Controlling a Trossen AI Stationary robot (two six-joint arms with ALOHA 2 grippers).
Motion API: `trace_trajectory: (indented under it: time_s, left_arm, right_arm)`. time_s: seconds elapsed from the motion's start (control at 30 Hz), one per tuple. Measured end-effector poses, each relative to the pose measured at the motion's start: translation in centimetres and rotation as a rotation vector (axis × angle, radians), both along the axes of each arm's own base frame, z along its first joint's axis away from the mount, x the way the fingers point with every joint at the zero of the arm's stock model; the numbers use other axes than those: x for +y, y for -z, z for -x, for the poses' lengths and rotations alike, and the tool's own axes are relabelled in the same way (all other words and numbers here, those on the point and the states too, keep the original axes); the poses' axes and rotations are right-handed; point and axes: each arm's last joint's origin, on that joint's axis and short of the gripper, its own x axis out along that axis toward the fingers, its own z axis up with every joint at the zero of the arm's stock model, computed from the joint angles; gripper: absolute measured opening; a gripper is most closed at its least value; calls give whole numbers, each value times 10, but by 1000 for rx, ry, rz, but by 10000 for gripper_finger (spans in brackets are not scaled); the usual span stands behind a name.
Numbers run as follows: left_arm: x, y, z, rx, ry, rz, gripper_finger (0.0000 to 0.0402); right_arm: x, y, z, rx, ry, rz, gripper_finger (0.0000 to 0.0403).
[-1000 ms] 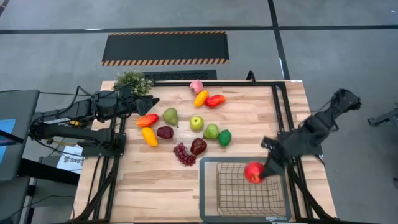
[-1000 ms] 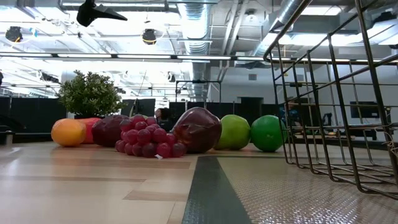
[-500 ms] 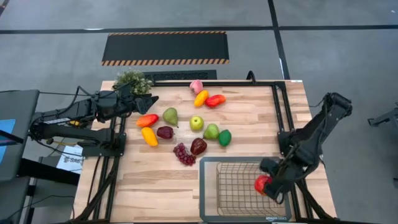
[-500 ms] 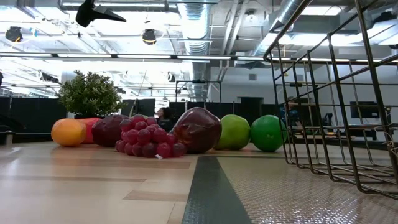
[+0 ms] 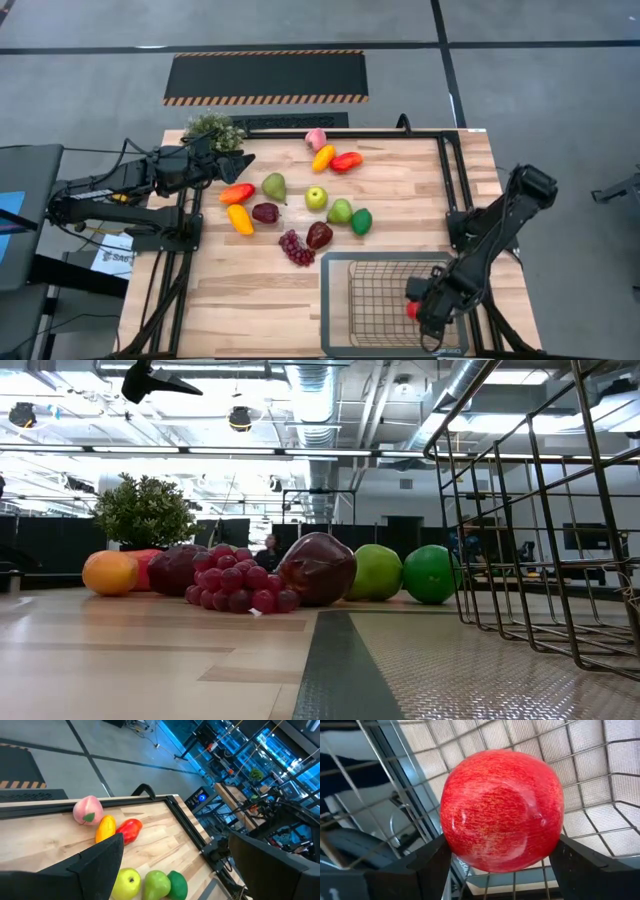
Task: Build produce basket
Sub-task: Put the red apple into the wire basket
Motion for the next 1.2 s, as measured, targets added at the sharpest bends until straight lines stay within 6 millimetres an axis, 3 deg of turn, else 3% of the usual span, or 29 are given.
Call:
trace_trajectory:
  time_s: [0.43, 0.7, 1.03, 1.2]
  left_arm:
    - [0, 3, 1, 26, -14, 14, 347]
    - [0, 4, 1, 31, -19, 14, 347]
    - [0, 4, 1, 36, -20, 6, 347]
    - [1, 4, 2, 37, -40, 1, 347]
  right_arm:
    - [11, 26, -6, 57, -164, 22, 302]
    - [12, 29, -8, 56, -192, 23, 303]
    - [10, 30, -9, 118, -123, -6, 366]
    - [8, 13, -11, 74, -109, -77, 390]
